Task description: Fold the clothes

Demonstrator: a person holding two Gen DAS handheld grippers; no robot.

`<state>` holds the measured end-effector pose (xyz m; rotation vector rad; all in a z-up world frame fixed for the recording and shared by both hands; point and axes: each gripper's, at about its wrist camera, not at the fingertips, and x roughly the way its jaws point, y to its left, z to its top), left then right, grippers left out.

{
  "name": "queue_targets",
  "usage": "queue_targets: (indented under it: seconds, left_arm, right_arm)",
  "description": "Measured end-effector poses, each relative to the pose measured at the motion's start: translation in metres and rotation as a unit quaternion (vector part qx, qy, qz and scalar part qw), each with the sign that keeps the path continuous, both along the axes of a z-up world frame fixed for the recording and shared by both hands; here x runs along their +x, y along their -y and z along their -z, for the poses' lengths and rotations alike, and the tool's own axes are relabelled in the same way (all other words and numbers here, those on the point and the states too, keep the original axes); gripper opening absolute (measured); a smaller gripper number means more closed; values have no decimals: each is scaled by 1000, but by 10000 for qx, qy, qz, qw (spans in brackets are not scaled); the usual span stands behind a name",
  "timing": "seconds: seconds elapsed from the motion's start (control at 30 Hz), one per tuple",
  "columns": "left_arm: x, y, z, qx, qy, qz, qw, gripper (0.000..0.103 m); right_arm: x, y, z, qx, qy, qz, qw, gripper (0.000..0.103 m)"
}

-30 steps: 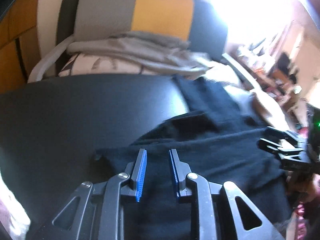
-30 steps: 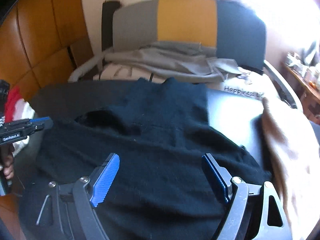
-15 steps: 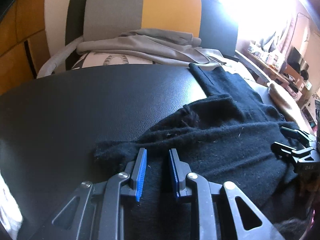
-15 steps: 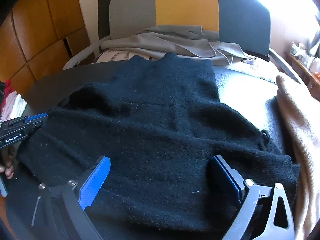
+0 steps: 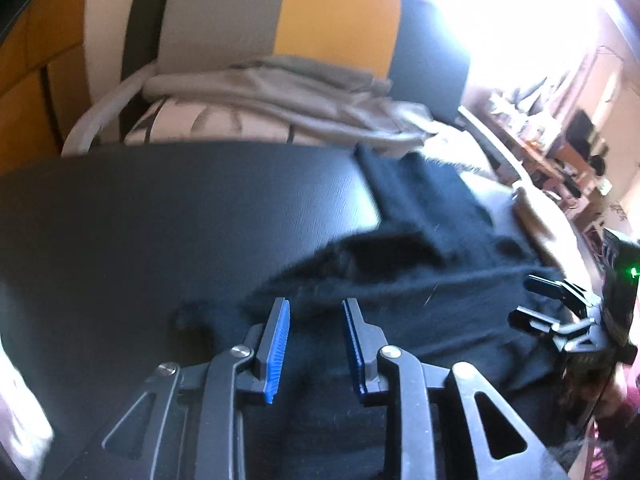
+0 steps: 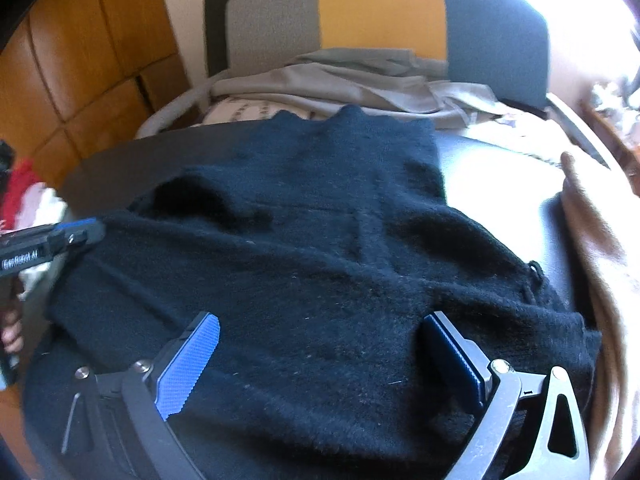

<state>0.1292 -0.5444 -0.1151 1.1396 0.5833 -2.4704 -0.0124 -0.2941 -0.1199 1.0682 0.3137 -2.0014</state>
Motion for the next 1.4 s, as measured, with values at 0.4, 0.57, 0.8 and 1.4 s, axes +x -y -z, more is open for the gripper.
queue_targets:
  seconds: [0.4,0.57,0.8,1.4]
  left_arm:
    - [-117,47,4,1379,-64,982,9856,34]
    - [-164,60,29,1684,148,1055,9799,34]
    - [-222,66,45,1841,194,1180,9756,35]
    - [-190,52,-5,1483,-481,1049,9822,8]
  right_arm:
    - [-161,-6,-15,-861,1749,424,9799,103]
    - [-205,12,6,-1147,2005,373,9722,103]
    - [-238,41,12,-1673,2464,-54,9546,103]
    - [-217,45,-26,-1119,2080,-221,9715,9]
